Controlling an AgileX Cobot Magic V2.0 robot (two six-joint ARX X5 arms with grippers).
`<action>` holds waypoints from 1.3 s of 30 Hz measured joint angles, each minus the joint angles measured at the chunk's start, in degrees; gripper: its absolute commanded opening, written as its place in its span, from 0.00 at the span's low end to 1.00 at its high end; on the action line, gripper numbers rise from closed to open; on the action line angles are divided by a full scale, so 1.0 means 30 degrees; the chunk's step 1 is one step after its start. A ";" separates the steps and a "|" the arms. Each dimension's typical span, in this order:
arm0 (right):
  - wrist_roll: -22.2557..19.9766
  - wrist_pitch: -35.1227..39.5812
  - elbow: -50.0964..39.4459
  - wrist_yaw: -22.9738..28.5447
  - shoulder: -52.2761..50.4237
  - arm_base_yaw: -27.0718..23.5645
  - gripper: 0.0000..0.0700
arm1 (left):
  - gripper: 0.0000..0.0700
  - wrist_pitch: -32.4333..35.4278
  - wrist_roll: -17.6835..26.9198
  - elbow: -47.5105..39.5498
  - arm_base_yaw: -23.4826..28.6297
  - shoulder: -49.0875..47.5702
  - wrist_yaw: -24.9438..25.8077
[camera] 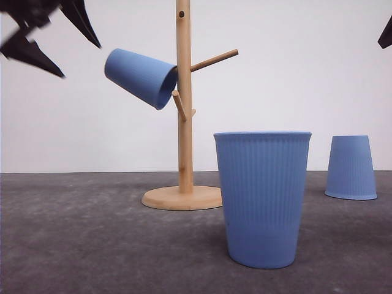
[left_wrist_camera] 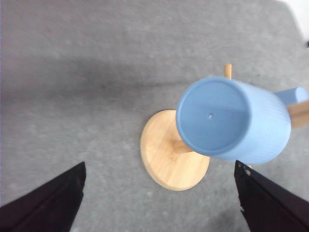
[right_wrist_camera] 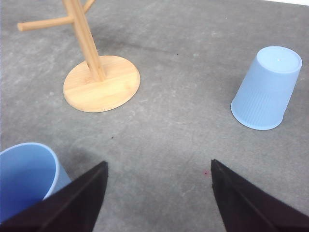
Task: Place three cups
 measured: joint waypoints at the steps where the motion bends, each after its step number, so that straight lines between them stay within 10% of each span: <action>1: 0.0000 0.0000 0.0000 0.0000 -0.0005 0.0000 0.61 | 0.84 -0.0014 0.0208 -0.0028 -0.0019 -0.0439 -0.0024; 20: 0.0000 -0.0002 0.0000 0.0503 -0.0007 0.0000 0.61 | 0.78 1.0362 -0.1080 -1.4686 -0.1494 -1.1963 -0.4013; 39: 0.1970 -0.4791 0.7325 0.1385 0.9291 -0.3230 0.61 | 0.78 0.9866 -0.1335 -1.9174 -0.1849 -1.4274 -0.4042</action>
